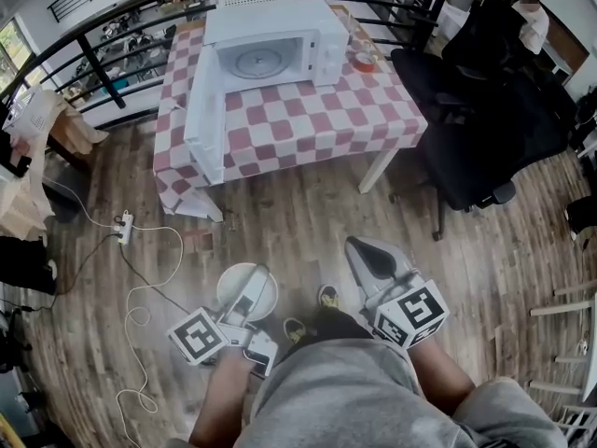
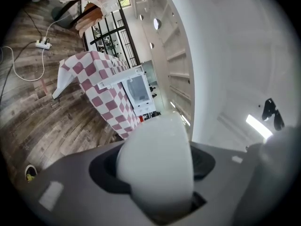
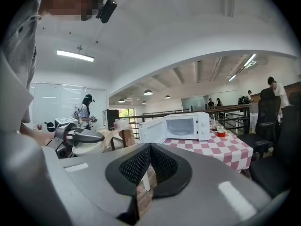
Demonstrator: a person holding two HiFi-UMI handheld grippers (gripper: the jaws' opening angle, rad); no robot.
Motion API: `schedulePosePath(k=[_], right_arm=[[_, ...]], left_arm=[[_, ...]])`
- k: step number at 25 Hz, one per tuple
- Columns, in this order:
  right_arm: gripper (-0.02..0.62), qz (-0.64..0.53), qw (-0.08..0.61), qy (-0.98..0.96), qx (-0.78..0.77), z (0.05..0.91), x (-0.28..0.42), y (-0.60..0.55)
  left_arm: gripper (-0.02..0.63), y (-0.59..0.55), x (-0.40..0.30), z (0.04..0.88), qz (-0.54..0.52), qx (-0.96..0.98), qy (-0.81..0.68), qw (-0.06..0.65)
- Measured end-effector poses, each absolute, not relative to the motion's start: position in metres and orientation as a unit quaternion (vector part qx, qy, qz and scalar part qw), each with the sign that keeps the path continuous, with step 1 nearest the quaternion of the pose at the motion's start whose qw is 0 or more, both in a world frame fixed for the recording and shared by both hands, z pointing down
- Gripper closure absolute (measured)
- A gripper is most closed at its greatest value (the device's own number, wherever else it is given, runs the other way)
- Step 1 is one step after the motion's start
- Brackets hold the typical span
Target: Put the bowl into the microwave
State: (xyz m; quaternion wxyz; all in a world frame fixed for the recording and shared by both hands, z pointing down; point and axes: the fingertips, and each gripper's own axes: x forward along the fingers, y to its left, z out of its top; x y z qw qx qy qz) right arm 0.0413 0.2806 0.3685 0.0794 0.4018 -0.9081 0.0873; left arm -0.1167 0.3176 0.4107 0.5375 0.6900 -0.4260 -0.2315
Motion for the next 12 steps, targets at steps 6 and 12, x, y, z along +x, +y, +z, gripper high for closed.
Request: schedulePosePath(k=[6,12], right_arm=[[0.601,0.093,0.074,-0.907,0.404,0.371,0.037,0.261],[0.601,0.098,0.074,-0.908,0.401,0.383,0.035,0.227]], left_arm=[[0.319,0.299,-0.120,0.410,-0.231,0.690,-0.424,0.539],[0.319,0.265,-0.119,0.419,-0.230,0.685,-0.424,0.546]])
